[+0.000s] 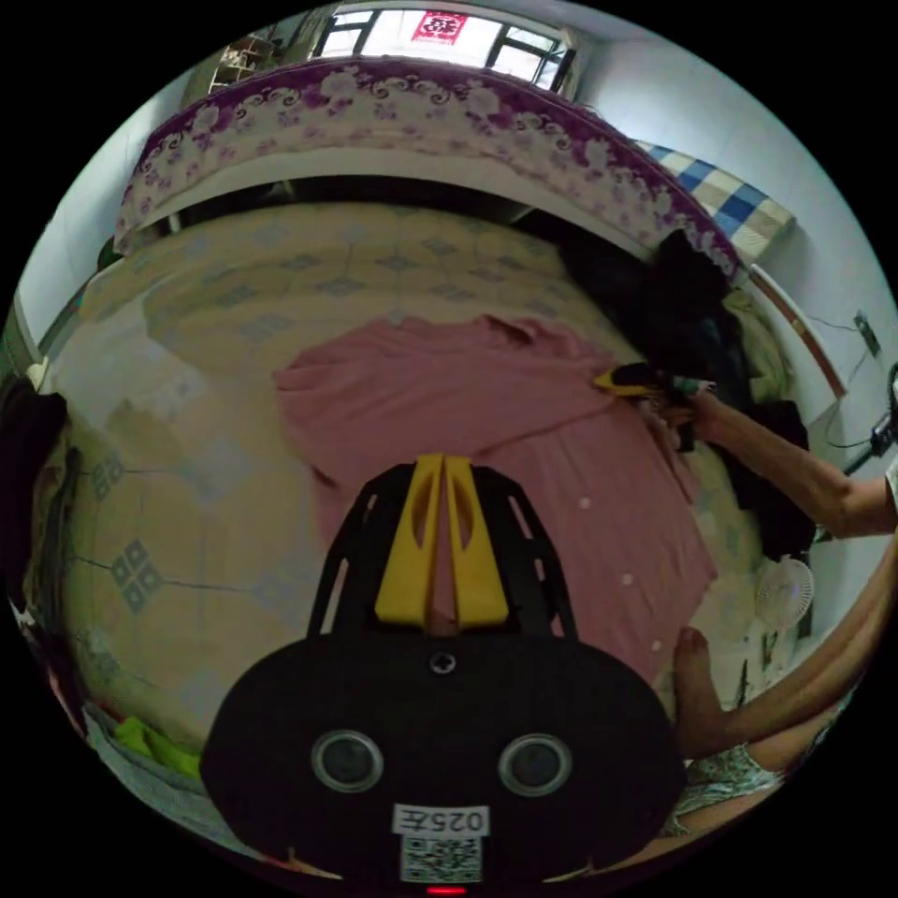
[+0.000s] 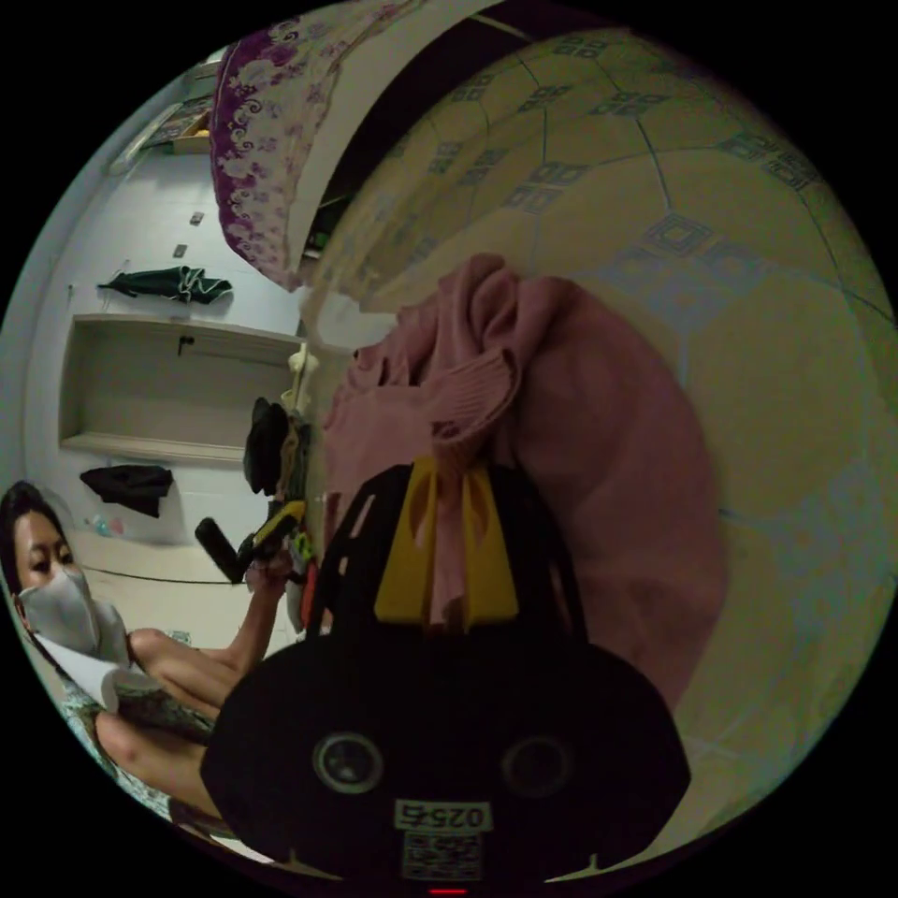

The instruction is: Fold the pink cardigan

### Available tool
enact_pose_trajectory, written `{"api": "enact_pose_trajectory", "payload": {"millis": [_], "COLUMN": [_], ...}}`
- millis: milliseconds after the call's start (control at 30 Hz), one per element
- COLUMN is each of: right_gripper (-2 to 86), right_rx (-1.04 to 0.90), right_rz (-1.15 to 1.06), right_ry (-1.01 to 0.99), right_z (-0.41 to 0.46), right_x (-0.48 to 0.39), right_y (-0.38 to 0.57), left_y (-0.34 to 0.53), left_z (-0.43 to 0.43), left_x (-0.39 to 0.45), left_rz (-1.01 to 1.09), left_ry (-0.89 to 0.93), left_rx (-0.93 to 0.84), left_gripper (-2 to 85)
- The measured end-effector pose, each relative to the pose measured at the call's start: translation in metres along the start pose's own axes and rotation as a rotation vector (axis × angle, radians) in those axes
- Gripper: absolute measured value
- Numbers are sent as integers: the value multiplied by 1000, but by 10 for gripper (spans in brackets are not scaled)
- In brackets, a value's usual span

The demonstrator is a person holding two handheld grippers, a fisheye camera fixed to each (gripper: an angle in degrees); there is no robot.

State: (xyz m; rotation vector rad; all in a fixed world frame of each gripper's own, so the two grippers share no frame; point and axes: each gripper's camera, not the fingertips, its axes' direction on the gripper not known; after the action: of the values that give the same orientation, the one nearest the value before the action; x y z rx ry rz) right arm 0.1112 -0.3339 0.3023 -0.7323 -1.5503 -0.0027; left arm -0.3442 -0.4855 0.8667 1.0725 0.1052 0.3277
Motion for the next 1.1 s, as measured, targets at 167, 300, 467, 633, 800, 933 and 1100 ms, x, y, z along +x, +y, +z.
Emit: {"api": "enact_pose_trajectory", "payload": {"millis": [167,300,467,633,800,933,1100], "right_gripper": [9,7,10,11,10,9,8], "right_rx": [13,-223,-483,-638,-675,-560,-331], "right_rz": [-36,-257,-482,-521,-569,-523,-237], "right_ry": [-356,-578,-481,-452,-402,-274,-314], "right_z": [-18,16,82,135,135,90,-26], "right_x": [-91,-238,-383,-452,-472,-435,-314], "right_y": [-13,-45,-51,-32,-18,-19,-8], "left_y": [19,6,-22,-13,5,2,18], "left_z": [38,53,56,67,68,72,58], "left_x": [59,75,10,-83,-139,-143,-105], "left_rz": [136,154,-81,-474,-640,-626,-496], "left_ry": [62,-157,-318,-425,-321,-252,-39], "left_rx": [13,131,166,50,58,34,56], "left_gripper": [-10,-10,-10,-9,-9,-9,-10]}}
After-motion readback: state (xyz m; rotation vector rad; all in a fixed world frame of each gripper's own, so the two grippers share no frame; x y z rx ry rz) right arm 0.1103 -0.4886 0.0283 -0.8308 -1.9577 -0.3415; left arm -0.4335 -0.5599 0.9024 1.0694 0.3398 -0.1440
